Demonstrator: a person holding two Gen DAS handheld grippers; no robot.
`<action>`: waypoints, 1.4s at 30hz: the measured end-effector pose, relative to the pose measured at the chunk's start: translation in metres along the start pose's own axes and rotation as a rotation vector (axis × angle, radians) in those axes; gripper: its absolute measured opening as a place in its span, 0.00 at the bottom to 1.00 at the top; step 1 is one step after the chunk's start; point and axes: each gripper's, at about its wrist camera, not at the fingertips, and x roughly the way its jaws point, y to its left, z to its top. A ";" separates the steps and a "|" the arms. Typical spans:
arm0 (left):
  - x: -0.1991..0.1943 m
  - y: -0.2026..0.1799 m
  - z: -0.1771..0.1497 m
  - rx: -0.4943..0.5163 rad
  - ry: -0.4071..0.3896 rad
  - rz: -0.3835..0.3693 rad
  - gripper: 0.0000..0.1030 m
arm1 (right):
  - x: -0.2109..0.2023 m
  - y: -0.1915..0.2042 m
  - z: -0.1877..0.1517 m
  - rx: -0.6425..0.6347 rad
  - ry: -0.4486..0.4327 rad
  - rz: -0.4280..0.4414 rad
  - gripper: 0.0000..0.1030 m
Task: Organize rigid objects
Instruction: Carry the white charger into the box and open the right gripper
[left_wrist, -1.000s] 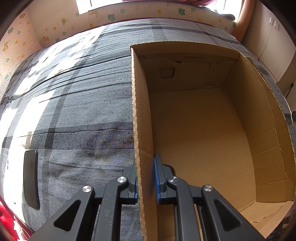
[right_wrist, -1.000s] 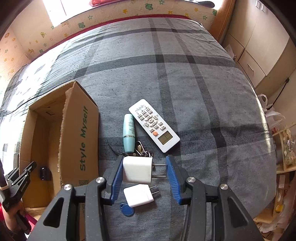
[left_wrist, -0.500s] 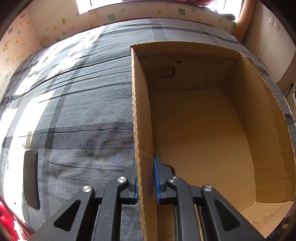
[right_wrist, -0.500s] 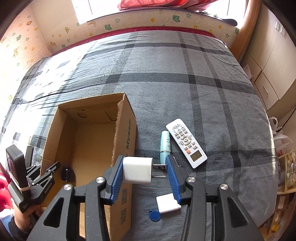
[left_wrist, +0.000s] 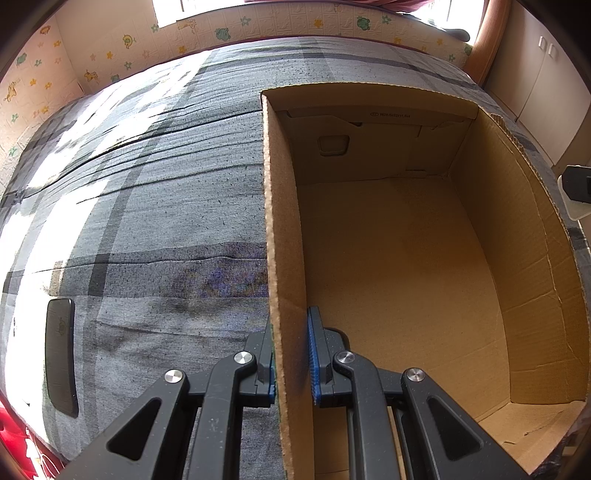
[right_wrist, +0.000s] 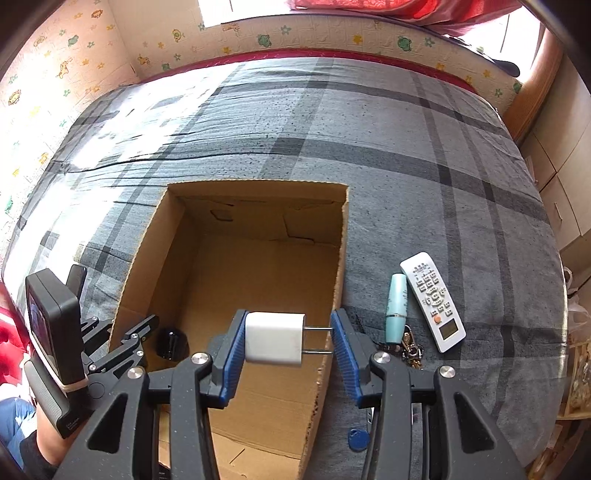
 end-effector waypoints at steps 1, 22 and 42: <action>0.000 0.000 0.000 0.000 0.000 0.000 0.13 | 0.003 0.004 0.001 -0.007 0.004 0.001 0.46; 0.000 0.003 0.000 -0.001 0.001 -0.004 0.13 | 0.080 0.068 0.003 -0.115 0.127 -0.009 0.47; -0.001 0.001 0.001 0.004 0.000 0.003 0.14 | 0.148 0.072 -0.006 -0.096 0.264 -0.033 0.47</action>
